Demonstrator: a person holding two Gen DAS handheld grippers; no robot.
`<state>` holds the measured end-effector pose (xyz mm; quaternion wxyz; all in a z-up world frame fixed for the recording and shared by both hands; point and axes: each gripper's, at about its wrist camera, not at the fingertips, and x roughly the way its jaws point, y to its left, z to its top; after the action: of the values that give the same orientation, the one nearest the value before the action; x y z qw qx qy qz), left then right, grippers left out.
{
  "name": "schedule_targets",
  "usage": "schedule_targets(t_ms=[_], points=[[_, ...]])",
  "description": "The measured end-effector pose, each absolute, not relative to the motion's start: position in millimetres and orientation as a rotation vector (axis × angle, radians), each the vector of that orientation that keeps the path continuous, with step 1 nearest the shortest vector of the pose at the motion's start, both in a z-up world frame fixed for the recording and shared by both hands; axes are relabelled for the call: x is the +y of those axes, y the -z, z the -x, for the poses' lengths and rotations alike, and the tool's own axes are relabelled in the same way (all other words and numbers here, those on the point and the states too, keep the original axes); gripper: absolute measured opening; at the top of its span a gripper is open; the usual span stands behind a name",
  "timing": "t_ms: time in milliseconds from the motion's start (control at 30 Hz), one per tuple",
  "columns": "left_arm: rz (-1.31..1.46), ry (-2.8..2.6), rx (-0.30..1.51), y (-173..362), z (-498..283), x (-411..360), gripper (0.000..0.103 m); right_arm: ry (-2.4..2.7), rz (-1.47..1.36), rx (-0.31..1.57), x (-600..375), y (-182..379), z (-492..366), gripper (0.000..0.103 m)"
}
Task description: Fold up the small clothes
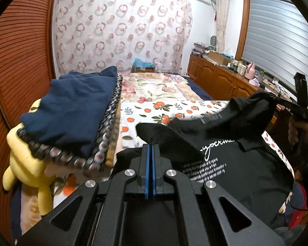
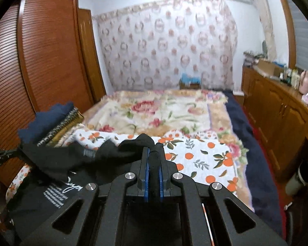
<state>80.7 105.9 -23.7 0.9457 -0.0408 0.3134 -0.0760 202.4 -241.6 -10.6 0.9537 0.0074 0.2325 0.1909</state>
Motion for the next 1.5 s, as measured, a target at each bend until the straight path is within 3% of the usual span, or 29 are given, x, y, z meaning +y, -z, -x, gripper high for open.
schedule_targets(t_ms=[367,667,1200,1267,1333,1467,1500], points=[[0.142,0.105,0.567,29,11,134,0.003,-0.381,-0.008,0.422,-268,46,-68,0.006],[0.166,0.078,0.61,43,49,146,0.003,-0.342,0.045,0.52,-293,56,0,0.006],[0.149,0.017,0.737,98,43,155,0.004,-0.314,0.081,0.725,-287,89,-8,0.006],[0.139,0.015,0.735,96,44,154,0.015,-0.312,0.085,0.722,-287,84,-6,0.006],[0.133,0.005,0.722,92,45,155,0.036,-0.311,0.096,0.713,-285,80,-5,0.007],[0.133,-0.002,0.712,85,45,159,0.051,-0.313,0.108,0.687,-281,75,-10,0.007],[0.137,0.0,0.708,83,45,161,0.065,-0.315,0.114,0.677,-280,70,-8,0.011]])
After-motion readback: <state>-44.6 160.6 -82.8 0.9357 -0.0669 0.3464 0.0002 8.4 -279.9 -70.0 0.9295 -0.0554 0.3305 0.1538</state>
